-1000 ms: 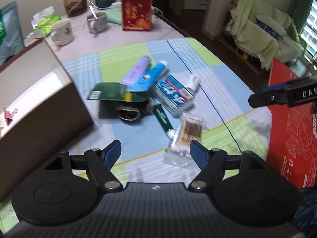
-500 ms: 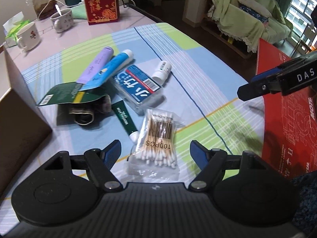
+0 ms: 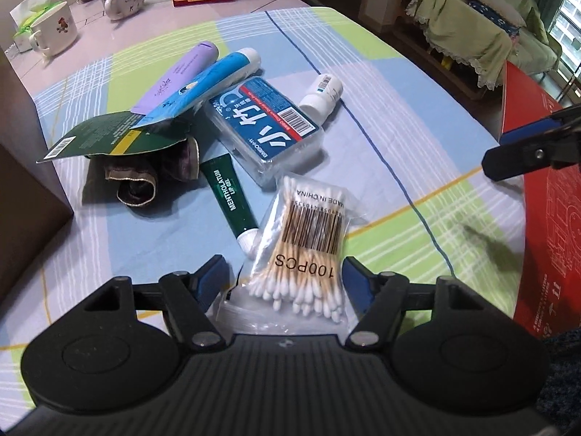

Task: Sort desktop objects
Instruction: 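Grasp the cotton swab bag with the left tool while the right tool grasps the white pill bottle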

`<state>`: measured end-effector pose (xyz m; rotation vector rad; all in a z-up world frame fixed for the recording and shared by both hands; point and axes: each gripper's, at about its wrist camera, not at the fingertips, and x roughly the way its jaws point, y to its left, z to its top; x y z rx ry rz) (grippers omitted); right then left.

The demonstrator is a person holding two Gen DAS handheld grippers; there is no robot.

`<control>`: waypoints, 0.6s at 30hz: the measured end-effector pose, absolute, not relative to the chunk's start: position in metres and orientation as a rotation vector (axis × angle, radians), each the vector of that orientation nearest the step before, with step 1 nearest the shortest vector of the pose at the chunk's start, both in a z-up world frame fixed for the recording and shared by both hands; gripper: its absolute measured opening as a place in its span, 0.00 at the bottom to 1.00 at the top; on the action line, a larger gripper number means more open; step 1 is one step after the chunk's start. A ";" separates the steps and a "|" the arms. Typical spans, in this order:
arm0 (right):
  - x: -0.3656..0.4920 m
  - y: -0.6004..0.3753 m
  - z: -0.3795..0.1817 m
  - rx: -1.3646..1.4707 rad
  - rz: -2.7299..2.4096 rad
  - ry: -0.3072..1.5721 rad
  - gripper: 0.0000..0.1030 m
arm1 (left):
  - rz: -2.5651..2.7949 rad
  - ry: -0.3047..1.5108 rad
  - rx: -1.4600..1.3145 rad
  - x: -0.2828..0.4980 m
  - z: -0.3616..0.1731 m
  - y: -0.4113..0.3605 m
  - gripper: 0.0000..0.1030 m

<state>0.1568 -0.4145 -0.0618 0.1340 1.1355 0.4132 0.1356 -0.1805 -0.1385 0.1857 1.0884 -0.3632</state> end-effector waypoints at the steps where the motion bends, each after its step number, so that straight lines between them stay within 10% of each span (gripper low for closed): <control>1: 0.159 -0.413 -0.063 0.127 0.423 1.134 0.75 | -0.360 1.087 0.184 0.136 -0.139 -0.181 0.63; 10: 0.189 -0.402 -0.071 -0.014 0.517 1.084 0.75 | -0.361 1.066 0.207 0.126 -0.134 -0.179 0.31; 18: 0.215 -0.379 -0.085 -0.160 0.643 1.005 0.75 | -0.284 1.047 0.175 0.118 -0.115 -0.152 0.27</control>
